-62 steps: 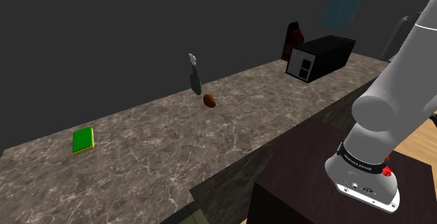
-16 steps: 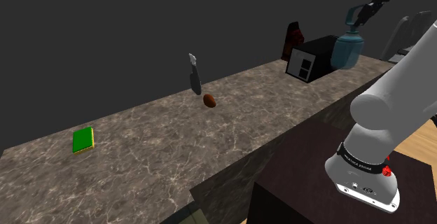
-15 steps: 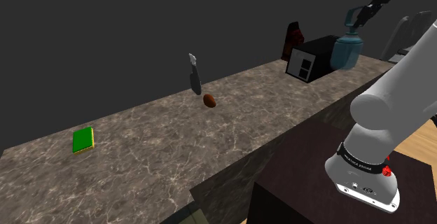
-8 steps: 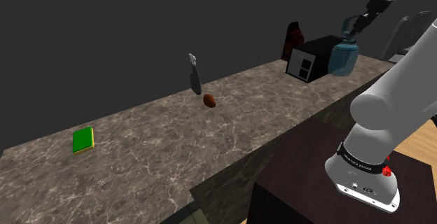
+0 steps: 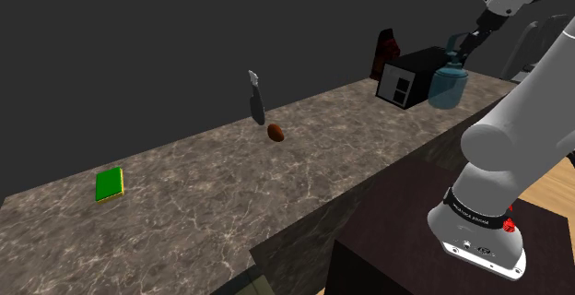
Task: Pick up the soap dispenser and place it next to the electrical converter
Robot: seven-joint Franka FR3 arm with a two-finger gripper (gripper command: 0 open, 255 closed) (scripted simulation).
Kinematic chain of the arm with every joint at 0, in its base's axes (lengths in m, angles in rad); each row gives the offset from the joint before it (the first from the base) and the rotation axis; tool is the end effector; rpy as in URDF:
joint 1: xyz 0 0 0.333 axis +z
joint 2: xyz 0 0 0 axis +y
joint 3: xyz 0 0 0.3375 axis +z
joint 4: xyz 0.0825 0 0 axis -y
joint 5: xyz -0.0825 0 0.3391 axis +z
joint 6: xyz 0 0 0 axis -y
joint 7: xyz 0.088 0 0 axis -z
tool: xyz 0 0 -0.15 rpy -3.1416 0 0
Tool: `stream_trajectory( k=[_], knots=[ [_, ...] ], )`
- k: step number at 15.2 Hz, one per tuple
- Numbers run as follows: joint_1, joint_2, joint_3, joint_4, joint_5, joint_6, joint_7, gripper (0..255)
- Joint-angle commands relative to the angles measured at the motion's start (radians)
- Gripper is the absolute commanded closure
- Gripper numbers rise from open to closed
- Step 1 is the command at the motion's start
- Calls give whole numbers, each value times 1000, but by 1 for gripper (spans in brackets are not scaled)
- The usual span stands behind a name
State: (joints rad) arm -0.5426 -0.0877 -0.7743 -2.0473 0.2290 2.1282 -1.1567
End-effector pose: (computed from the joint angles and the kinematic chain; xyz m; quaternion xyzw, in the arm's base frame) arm 0.1391 -0.4952 0.4811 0.9799 -0.1334 0.1469 0.0226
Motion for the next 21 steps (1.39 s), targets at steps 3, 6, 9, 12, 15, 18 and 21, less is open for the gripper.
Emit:
stream_trajectory(
  k=[3,6,9,12,15,18,21],
  knots=[
    [2,18,-4,-36,24,48,-24,255],
    [3,37,-8,-61,47,82,-47,255],
    [4,58,-11,-84,74,116,-72,255],
    [4,83,-13,-104,106,148,-101,255],
    [3,104,-13,-119,134,173,-126,255],
    [3,104,-13,-119,134,173,-126,255],
    [3,104,-13,-119,134,173,-126,255]
  ],
)
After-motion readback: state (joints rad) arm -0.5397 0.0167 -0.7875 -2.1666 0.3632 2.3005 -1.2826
